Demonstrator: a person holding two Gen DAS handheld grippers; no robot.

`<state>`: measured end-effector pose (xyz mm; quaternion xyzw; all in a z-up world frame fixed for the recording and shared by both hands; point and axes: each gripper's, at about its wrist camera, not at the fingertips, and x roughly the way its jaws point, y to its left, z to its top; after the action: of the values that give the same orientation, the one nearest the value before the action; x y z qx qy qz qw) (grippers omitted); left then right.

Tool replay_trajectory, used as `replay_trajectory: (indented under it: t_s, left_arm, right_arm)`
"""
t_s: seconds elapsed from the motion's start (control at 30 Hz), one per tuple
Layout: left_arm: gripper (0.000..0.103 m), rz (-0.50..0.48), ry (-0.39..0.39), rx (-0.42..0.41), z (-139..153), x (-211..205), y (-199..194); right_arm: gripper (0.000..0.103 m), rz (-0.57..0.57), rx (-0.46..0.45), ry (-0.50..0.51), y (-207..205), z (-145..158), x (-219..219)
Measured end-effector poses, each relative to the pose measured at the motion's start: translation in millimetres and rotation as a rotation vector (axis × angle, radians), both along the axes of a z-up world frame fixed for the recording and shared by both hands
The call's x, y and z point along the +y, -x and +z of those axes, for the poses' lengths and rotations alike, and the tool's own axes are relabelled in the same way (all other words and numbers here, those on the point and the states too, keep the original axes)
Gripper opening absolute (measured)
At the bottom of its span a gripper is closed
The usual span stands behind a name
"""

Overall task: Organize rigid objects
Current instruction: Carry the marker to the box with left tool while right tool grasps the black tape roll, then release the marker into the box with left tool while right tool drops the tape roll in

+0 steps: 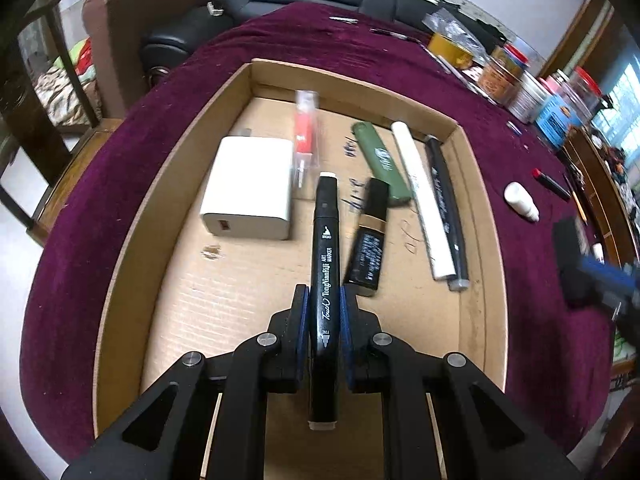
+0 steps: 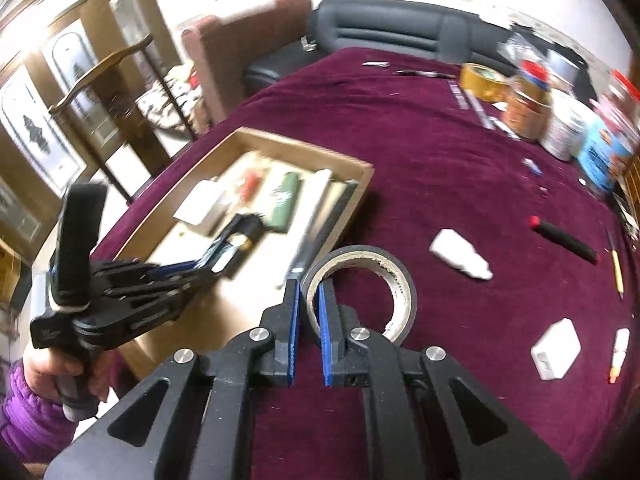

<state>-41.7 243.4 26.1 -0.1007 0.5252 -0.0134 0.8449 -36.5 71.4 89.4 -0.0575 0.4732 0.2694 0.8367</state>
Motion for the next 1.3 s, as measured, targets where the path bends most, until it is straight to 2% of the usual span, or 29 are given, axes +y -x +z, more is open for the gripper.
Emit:
replay_trajectory:
  t_s: [0.1, 0.17, 0.27, 0.37, 0.57, 0.77, 0.83, 0.87, 0.97, 1.0, 1.13, 1.3]
  left_arm:
    - [0.019, 0.0, 0.046, -0.04, 8.2, 5.9, 9.4]
    - [0.045, 0.021, 0.058, -0.078, 16.7, 11.7, 19.9]
    - [0.053, 0.077, 0.056, -0.159, 32.8, 26.9, 37.8]
    - [0.059, 0.137, 0.018, -0.221, 45.4, 43.7, 52.3]
    - [0.061, 0.189, -0.027, -0.269, 54.6, 55.7, 63.8]
    - [0.061, 0.191, -0.053, -0.29, 55.8, 50.1, 67.0]
    - [0.063, 0.194, -0.058, -0.298, 55.9, 48.6, 68.6]
    - [0.065, 0.197, -0.061, -0.298, 56.6, 48.6, 69.5]
    - [0.066, 0.208, -0.062, -0.291, 55.5, 46.7, 67.9]
    - [0.066, 0.208, -0.064, -0.288, 55.7, 46.6, 67.8]
    - [0.066, 0.204, -0.084, -0.29, 58.5, 39.5, 69.7]
    - [0.066, 0.185, -0.114, -0.289, 61.7, 26.5, 69.3]
  right_arm:
    - [0.007, 0.044, 0.026, 0.01, 3.6, -9.5, 22.1]
    - [0.007, 0.068, 0.039, 0.018, 6.8, -15.1, 35.1]
    - [0.007, 0.103, 0.059, 0.044, 9.8, -25.2, 55.0]
    - [0.007, 0.131, 0.095, 0.061, 8.8, -39.2, 68.4]
    - [0.007, 0.114, 0.164, 0.071, -0.7, -67.0, 79.7]
    - [0.01, 0.081, 0.158, 0.04, -3.4, -69.5, 76.4]
    - [0.017, 0.084, 0.132, 0.033, 1.0, -63.8, 74.0]
    - [0.024, 0.089, 0.116, 0.029, 4.0, -59.7, 71.3]
    - [0.057, 0.092, 0.04, 0.017, 17.2, -45.0, 63.8]
    - [0.061, 0.088, 0.009, 0.015, 20.7, -40.3, 60.4]
    - [0.061, 0.081, -0.06, 0.006, 30.9, -27.3, 47.8]
    - [0.061, 0.01, -0.154, 0.026, 34.0, -17.8, 26.7]
